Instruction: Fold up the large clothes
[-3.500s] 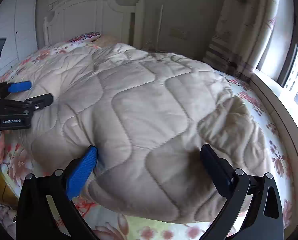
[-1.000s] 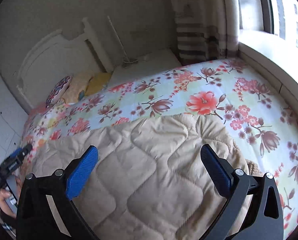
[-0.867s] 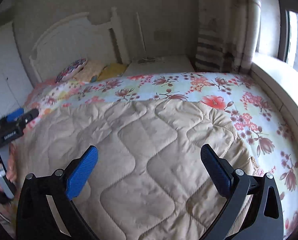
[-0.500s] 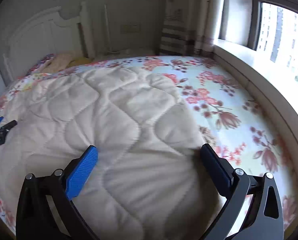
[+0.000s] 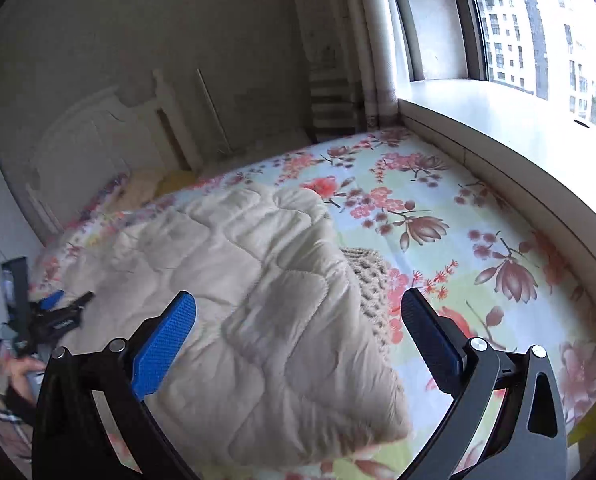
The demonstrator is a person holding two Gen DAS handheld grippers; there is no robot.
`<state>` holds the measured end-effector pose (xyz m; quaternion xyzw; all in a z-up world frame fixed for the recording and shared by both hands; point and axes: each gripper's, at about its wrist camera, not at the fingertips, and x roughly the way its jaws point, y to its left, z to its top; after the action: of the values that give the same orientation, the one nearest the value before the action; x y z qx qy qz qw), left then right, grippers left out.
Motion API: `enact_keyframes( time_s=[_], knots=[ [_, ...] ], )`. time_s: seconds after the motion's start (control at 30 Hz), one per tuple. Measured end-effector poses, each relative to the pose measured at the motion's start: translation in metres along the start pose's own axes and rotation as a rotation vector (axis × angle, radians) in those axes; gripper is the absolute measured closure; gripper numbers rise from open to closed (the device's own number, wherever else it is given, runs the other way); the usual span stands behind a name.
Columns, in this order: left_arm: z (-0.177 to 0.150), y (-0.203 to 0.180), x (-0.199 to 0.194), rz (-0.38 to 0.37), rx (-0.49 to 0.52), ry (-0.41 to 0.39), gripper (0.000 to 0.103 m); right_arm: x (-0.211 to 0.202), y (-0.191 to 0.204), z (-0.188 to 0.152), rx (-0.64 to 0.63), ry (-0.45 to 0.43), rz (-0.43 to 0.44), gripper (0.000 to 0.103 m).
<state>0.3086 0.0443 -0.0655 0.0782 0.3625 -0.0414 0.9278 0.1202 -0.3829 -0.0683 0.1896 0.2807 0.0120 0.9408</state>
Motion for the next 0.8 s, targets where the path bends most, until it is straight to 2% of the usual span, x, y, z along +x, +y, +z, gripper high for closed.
enact_keyframes(
  time_s=[0.1, 0.27, 0.37, 0.43, 0.5, 0.6, 0.8],
  knots=[
    [0.0, 0.001, 0.0, -0.001, -0.004, -0.004, 0.002, -0.024, 0.0, -0.027, 0.051, 0.028, 0.118, 0.005],
    [-0.001, 0.001, 0.0, 0.0, -0.004, -0.005, 0.002, -0.025, -0.002, -0.08, 0.114, 0.178, 0.17, 0.005],
    [-0.001, 0.001, 0.0, -0.001, -0.004, -0.004, 0.002, -0.01, -0.005, -0.086, 0.146, 0.203, 0.144, 0.005],
    [-0.001, 0.001, 0.0, -0.001, -0.004, -0.003, 0.002, 0.005, -0.004, -0.084, 0.163, 0.227, 0.17, 0.005],
    [-0.001, 0.001, 0.0, -0.004, -0.004, -0.001, 0.002, 0.023, 0.001, -0.08, 0.175, 0.246, 0.154, 0.005],
    [-0.001, 0.001, 0.002, -0.013, -0.006, 0.007, 0.002, 0.05, 0.01, -0.071, 0.197, 0.222, 0.136, 0.004],
    [0.0, 0.002, 0.005, -0.02, -0.003, 0.018, 0.002, 0.079, 0.011, -0.06, 0.391, 0.043, 0.054, 0.004]
  ],
)
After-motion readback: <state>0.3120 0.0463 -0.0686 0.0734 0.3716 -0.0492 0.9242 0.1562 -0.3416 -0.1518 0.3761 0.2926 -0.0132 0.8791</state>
